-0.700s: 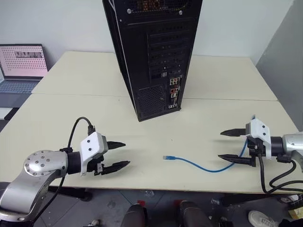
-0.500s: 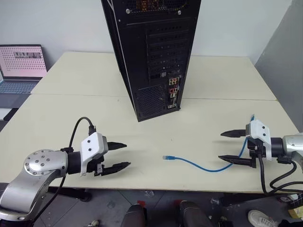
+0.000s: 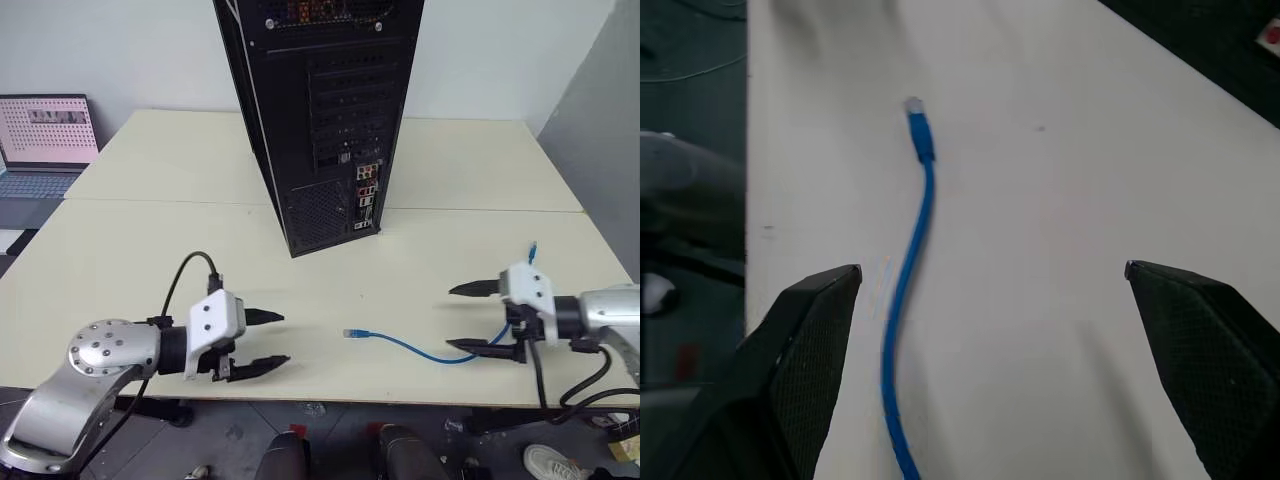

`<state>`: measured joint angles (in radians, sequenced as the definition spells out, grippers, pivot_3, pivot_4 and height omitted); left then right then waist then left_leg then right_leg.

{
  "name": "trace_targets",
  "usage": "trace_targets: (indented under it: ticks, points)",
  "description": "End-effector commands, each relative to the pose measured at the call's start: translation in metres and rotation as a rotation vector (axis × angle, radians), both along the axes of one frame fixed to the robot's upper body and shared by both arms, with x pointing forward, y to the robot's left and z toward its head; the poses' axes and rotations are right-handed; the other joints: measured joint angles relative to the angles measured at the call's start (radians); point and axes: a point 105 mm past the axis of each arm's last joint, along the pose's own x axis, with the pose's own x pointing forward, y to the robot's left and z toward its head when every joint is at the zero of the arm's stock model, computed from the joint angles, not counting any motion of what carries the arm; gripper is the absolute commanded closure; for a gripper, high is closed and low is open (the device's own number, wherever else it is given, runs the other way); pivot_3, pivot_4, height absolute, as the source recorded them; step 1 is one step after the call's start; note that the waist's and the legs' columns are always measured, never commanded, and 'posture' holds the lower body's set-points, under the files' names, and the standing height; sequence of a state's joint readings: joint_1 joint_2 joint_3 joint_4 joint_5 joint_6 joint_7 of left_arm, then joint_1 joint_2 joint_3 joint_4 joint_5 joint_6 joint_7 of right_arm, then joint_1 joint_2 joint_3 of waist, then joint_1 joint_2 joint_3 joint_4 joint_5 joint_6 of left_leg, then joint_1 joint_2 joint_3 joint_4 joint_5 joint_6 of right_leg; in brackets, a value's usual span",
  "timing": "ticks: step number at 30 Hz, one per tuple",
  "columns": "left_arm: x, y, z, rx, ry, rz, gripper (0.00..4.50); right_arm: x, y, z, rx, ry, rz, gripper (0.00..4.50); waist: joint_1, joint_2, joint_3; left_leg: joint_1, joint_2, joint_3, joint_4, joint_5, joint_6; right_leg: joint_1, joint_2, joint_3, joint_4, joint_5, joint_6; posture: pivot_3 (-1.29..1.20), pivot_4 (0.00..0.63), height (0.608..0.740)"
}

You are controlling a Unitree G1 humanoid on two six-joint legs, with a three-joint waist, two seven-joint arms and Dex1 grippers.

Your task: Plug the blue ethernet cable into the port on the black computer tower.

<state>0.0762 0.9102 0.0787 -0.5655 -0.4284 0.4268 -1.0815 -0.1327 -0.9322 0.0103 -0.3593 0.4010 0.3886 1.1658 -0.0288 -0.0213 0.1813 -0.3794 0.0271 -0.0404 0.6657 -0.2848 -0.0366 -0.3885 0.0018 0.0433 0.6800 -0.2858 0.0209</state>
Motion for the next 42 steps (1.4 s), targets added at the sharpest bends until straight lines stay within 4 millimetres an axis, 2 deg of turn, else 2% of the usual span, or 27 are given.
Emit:
trace_targets:
  ticks: [1,7,13,16,22,23,32,33,42]
  points:
    - [-0.009,-0.007,-0.006,0.061,0.011,-0.086,1.22,0.008,0.022,-0.008,0.010,-0.012,0.027,0.02,-0.002,0.000,0.000,0.000,0.000,0.000,0.000,0.000,0.000,0.000,0.001,0.000,0.000,0.000,0.000,0.00,0.150,0.740]
    - [-0.011,-0.012,-0.012,0.061,0.019,-0.104,1.22,0.016,0.041,-0.038,0.004,0.021,0.046,0.02,-0.001,0.000,0.001,0.000,0.001,0.000,0.000,0.000,0.000,0.000,0.005,0.000,0.000,0.000,0.000,0.00,0.150,0.740]
    - [-0.004,-0.013,-0.009,0.044,-0.004,-0.073,1.22,0.021,0.043,-0.053,0.003,0.040,0.030,0.02,0.000,0.001,0.001,0.000,0.000,0.000,0.000,0.000,0.000,-0.001,0.005,0.000,0.000,0.002,-0.004,0.00,0.150,0.740]
    - [0.000,-0.014,-0.006,0.021,-0.012,-0.035,1.22,0.023,0.039,-0.059,-0.018,0.032,0.012,0.48,0.000,0.001,0.001,0.000,0.001,0.000,0.000,0.000,0.000,-0.001,0.005,0.000,0.000,0.002,-0.003,0.00,0.150,0.740]
    - [0.003,-0.017,-0.001,-0.035,0.023,0.027,1.22,0.023,0.037,-0.060,-0.046,-0.011,0.009,2.07,0.000,0.001,0.001,0.000,0.001,0.000,0.000,0.000,0.000,-0.001,0.005,0.000,0.000,0.001,-0.003,0.00,0.150,0.740]
    - [0.004,-0.017,-0.001,-0.041,0.025,0.033,1.22,0.023,0.036,-0.060,-0.055,-0.024,0.011,2.19,0.000,0.001,0.001,0.000,0.001,0.000,0.000,0.000,0.000,-0.001,0.005,0.000,0.000,0.001,-0.003,0.00,0.150,0.740]
    - [0.010,-0.015,-0.002,-0.036,0.019,0.069,1.22,0.022,0.042,-0.053,-0.059,-0.082,0.026,4.32,0.000,0.001,0.001,0.001,0.001,0.000,0.000,0.000,-0.001,0.000,0.005,0.000,0.001,0.000,0.000,0.00,0.150,0.740]
    - [0.011,-0.015,-0.002,-0.038,0.019,0.072,1.22,0.023,0.043,-0.051,-0.051,-0.086,0.027,4.46,0.000,0.001,0.001,0.001,0.001,0.000,0.000,0.000,-0.001,0.000,0.005,0.000,0.001,0.000,0.000,0.00,0.150,0.740]
    - [0.029,-0.022,-0.004,-0.052,-0.033,0.063,1.22,0.022,0.066,-0.017,-0.002,-0.112,0.092,4.46,0.000,0.001,0.001,0.001,0.001,0.000,0.000,0.000,-0.001,0.000,0.006,0.000,0.001,0.001,-0.001,0.00,0.150,0.740]
